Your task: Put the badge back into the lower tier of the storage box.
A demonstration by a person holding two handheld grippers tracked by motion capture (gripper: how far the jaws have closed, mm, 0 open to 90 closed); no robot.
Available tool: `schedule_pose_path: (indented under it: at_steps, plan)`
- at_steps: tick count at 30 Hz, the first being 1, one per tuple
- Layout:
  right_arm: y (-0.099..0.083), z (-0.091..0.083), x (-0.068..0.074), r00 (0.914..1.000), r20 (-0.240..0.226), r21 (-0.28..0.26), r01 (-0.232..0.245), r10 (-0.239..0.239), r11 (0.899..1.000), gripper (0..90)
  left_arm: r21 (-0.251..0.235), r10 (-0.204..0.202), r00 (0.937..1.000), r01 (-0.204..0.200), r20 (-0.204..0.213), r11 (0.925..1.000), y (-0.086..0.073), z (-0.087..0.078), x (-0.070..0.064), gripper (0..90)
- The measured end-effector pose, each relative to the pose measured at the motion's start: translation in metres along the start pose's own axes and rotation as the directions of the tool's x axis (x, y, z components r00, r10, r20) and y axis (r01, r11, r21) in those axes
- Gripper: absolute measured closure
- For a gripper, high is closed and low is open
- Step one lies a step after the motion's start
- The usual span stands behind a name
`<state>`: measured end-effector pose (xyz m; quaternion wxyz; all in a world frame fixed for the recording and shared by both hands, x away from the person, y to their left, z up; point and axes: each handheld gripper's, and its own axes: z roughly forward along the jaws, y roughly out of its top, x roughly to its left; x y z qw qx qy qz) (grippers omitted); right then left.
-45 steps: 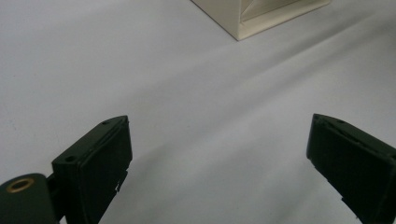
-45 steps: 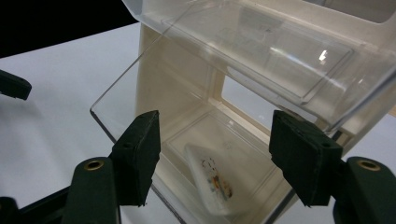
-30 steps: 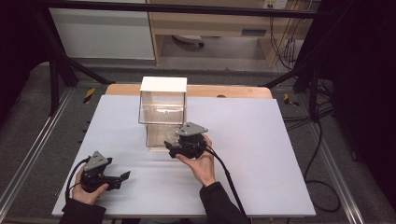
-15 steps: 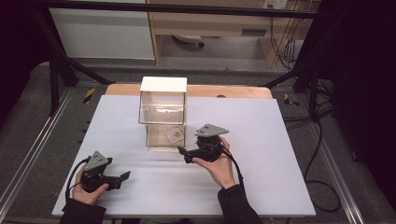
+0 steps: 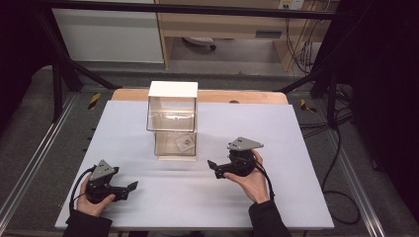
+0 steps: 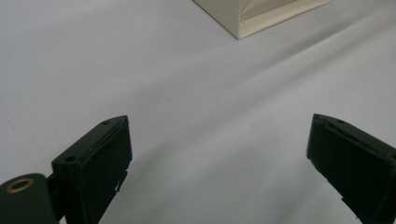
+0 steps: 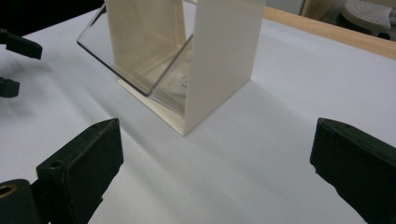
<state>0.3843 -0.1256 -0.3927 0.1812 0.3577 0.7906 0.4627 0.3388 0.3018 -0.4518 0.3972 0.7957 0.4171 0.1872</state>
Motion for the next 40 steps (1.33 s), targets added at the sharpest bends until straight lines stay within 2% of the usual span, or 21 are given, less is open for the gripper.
schedule_pose_path:
  at_steps: [8,18,23,34,40]
  plan:
    - [-0.026,-0.022,-0.020,0.9992,0.030,0.026,-0.026,0.025,0.999,0.9,0.000,-0.003,1.0000,0.003,0.002,1.0000,0.000,0.001,0.000,5.9]
    - [-0.068,-0.048,-0.048,0.9955,0.069,0.071,-0.071,0.066,0.995,0.5,0.010,0.002,1.0000,-0.002,0.004,1.0000,0.000,0.001,-0.001,5.8]
    - [-0.085,-0.060,-0.059,0.9957,0.064,0.087,-0.073,0.067,0.994,0.5,0.012,0.002,1.0000,-0.002,0.007,0.9999,0.000,0.002,-0.001,5.6]
    - [-0.113,-0.075,-0.072,0.9940,0.065,0.093,-0.094,0.089,0.991,0.5,0.025,0.011,0.9999,-0.011,0.011,0.9996,0.000,0.003,-0.002,5.3]
    - [-0.118,-0.081,-0.076,0.9937,0.071,0.094,-0.094,0.087,0.991,0.5,0.035,0.020,0.9997,-0.021,0.014,0.9992,0.000,0.004,-0.003,5.1]
